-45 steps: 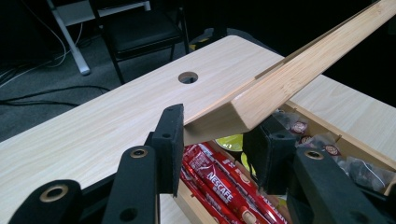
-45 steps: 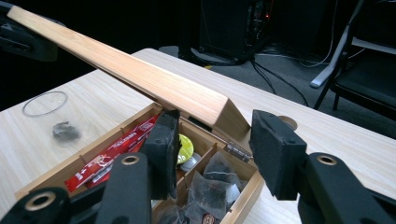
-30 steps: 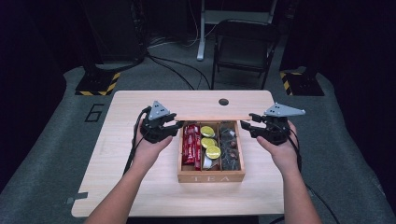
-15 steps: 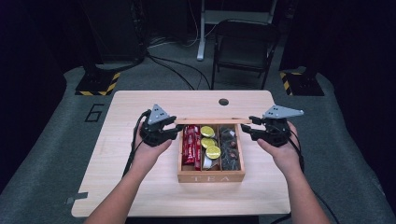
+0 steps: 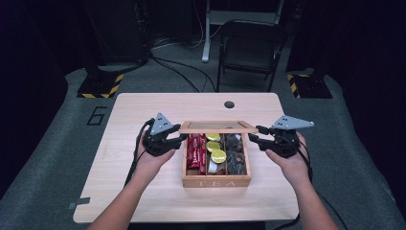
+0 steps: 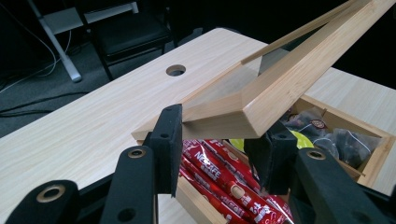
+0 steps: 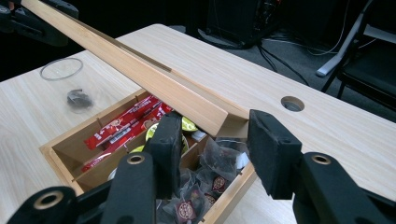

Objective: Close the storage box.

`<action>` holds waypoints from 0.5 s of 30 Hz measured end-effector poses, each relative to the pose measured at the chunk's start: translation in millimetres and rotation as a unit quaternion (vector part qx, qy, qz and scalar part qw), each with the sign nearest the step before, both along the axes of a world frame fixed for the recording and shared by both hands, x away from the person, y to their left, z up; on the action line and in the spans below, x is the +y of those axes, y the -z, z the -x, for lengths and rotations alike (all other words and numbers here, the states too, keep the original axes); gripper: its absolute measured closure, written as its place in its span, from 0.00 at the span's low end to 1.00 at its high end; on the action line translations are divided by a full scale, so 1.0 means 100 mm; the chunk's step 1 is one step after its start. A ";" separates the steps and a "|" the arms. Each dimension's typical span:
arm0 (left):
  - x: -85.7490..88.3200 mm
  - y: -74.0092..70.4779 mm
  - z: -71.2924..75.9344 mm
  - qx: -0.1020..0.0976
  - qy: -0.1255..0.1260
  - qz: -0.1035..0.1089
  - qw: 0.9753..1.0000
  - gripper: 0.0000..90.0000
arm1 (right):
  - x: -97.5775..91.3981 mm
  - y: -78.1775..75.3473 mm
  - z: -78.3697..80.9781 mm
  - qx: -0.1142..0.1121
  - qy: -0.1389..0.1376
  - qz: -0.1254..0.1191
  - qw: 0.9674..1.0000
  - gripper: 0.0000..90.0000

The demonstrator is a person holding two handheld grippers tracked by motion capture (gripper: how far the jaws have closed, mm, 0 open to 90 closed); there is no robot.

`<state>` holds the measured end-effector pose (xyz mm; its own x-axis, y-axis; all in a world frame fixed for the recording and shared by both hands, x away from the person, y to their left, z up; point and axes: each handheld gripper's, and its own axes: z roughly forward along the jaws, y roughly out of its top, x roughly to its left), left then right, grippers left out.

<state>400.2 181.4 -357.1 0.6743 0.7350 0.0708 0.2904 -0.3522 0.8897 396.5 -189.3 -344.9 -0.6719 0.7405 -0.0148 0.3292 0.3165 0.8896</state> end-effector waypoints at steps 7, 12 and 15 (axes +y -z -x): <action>0.00 0.05 0.05 -0.002 0.002 -0.004 1.000 0.64 | 0.01 0.05 0.06 -0.006 0.002 0.005 1.000 0.61; 0.01 0.10 0.08 0.000 0.002 0.003 1.000 0.64 | 0.01 0.09 0.09 -0.006 0.001 0.006 1.000 0.61; 0.01 0.11 0.10 -0.003 0.002 0.001 1.000 0.63 | 0.00 0.12 0.11 -0.006 0.001 0.003 1.000 0.61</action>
<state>390.7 182.8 -368.6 0.6774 0.7320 0.0721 0.2842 -0.3509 0.8922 385.4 -188.8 -356.5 -0.6700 0.7419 -0.0273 0.3191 0.3210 0.8917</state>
